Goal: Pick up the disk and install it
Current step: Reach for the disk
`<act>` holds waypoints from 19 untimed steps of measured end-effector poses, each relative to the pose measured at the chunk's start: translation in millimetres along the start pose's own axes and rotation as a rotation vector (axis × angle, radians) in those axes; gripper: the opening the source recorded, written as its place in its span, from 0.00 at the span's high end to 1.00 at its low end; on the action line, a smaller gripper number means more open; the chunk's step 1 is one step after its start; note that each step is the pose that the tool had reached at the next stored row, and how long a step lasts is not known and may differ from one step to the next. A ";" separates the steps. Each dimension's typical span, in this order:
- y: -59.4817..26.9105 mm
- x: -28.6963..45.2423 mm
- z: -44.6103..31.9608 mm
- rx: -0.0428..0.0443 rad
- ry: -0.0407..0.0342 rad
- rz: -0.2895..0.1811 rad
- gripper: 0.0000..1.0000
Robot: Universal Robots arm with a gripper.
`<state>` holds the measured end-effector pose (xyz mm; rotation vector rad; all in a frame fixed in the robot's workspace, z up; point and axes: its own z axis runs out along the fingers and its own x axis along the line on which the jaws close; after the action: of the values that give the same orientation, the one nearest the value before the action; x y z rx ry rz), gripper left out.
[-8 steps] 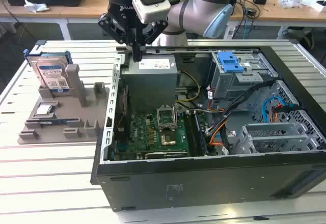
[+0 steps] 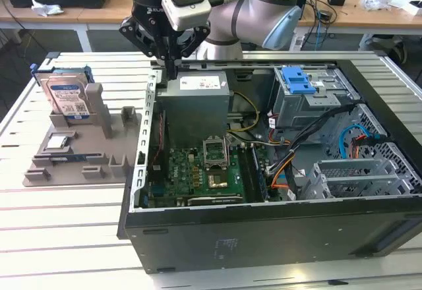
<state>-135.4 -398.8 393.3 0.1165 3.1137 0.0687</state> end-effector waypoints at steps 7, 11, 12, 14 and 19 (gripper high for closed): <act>-1.7 22.4 -0.6 -0.0001 0.0000 0.000 0.89; -2.2 29.4 -0.7 -0.0002 -0.0001 0.000 0.89; -2.4 31.9 -0.8 -0.0001 0.0000 0.000 0.89; -2.7 36.3 -0.9 -0.0001 0.0000 0.000 0.89; -3.3 44.3 -1.2 -0.0001 0.0000 0.000 0.89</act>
<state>-179.8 -398.8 393.3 0.1167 3.1137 0.0689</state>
